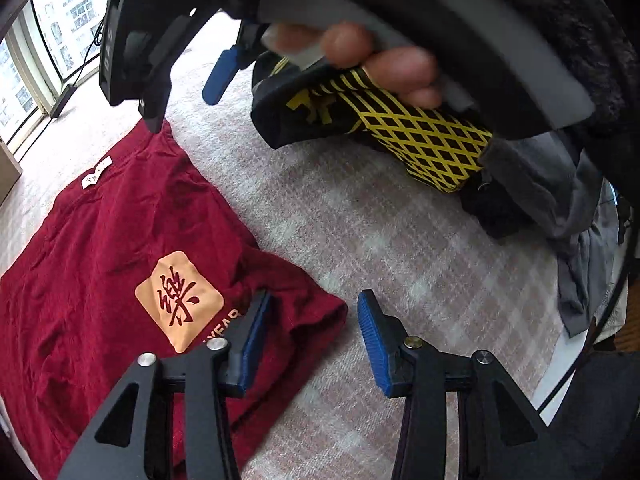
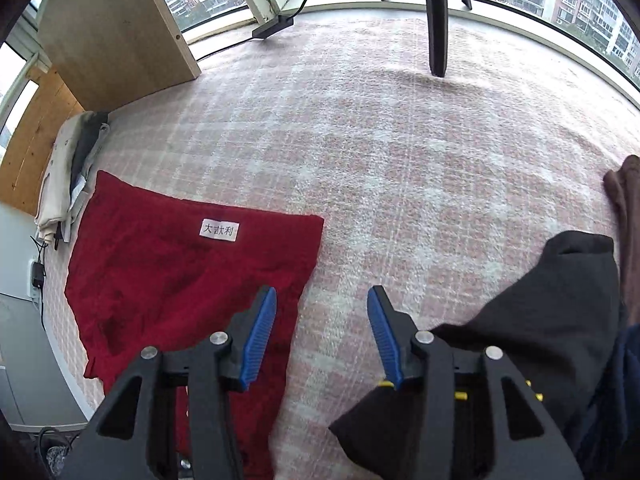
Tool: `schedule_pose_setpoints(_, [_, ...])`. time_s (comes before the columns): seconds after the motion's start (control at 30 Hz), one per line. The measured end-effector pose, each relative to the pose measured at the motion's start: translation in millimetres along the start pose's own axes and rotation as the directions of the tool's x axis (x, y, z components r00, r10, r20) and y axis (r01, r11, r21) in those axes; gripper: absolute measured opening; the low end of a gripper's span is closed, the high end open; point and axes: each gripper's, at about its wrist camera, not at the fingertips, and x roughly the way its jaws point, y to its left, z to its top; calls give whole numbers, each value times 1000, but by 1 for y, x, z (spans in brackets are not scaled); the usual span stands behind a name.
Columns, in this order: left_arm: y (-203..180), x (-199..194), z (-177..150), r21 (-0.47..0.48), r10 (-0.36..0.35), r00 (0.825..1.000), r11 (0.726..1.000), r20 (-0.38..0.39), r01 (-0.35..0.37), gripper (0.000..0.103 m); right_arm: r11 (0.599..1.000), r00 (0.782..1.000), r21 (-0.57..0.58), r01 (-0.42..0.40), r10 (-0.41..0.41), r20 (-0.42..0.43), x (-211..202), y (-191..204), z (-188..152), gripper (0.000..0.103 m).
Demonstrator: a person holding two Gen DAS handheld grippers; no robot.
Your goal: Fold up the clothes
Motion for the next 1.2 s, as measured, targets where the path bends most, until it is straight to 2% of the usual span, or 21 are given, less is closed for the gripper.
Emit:
schedule_pose_setpoints(0.03, [3, -2, 0, -15, -10, 1000, 1000, -3, 10, 11, 1000, 1000, 7, -4, 4, -7, 6, 0, 4, 47])
schedule_pose_setpoints(0.07, [6, -3, 0, -31, -22, 1000, 999, -5, 22, 8, 1000, 1000, 12, -13, 13, -10, 10, 1, 7, 50])
schedule_pose_setpoints(0.2, [20, -18, -4, -104, -102, 994, 989, 28, 105, 6, 995, 995, -14, -94, 95, 34, 14, 10, 15, 57])
schedule_pose_setpoints(0.23, [23, -22, -5, -121, -122, 992, 985, 38, 125, 5, 994, 994, -35, -103, 104, 37, 14, 14, 15, 51])
schedule_pose_setpoints(0.27, [24, -28, -7, -126, -137, 989, 982, 51, 143, 5, 992, 993, -56, -112, 115, 37, 14, 18, 15, 33])
schedule_pose_setpoints(0.33, [25, -42, -10, -127, -153, 984, 978, 88, 164, 5, 994, 994, -53, -97, 99, 38, 13, 19, 15, 18])
schedule_pose_setpoints(0.37, [26, -49, -12, -124, -159, 982, 977, 104, 172, 5, 994, 994, -34, -103, 104, 35, 12, 16, 16, 15])
schedule_pose_setpoints(0.43, [32, -64, -17, -129, -178, 975, 972, 136, 196, 5, 984, 985, 57, -169, 167, 43, 8, 5, 19, 10])
schedule_pose_setpoints(0.5, [42, -81, -24, -145, -197, 965, 964, 172, 222, 5, 961, 971, 141, -237, 228, 74, -2, -4, 21, 10])
schedule_pose_setpoints(0.57, [56, -99, -33, -158, -204, 956, 958, 210, 239, 5, 947, 961, 174, -270, 253, 112, -14, 1, 23, 9])
schedule_pose_setpoints(0.67, [83, -128, -53, -178, -198, 940, 951, 278, 253, 5, 941, 950, 169, -293, 268, 158, -33, 30, 24, 9])
schedule_pose_setpoints(0.8, [132, -163, -93, -212, -173, 927, 944, 334, 252, 5, 928, 927, 153, -341, 305, 217, -54, 81, 24, 9])
schedule_pose_setpoints(0.9, [173, -176, -135, -262, -159, 923, 930, 350, 259, 6, 932, 924, 122, -342, 310, 225, -54, 130, 30, 9])
schedule_pose_setpoints(1.03, [230, -179, -184, -350, -143, 927, 897, 347, 270, 5, 946, 935, 96, -311, 286, 210, -29, 196, 44, 9])
schedule_pose_setpoints(1.2, [276, -175, -221, -388, -132, 930, 882, 342, 267, 5, 973, 964, 62, -223, 211, 164, 14, 263, 64, 9])
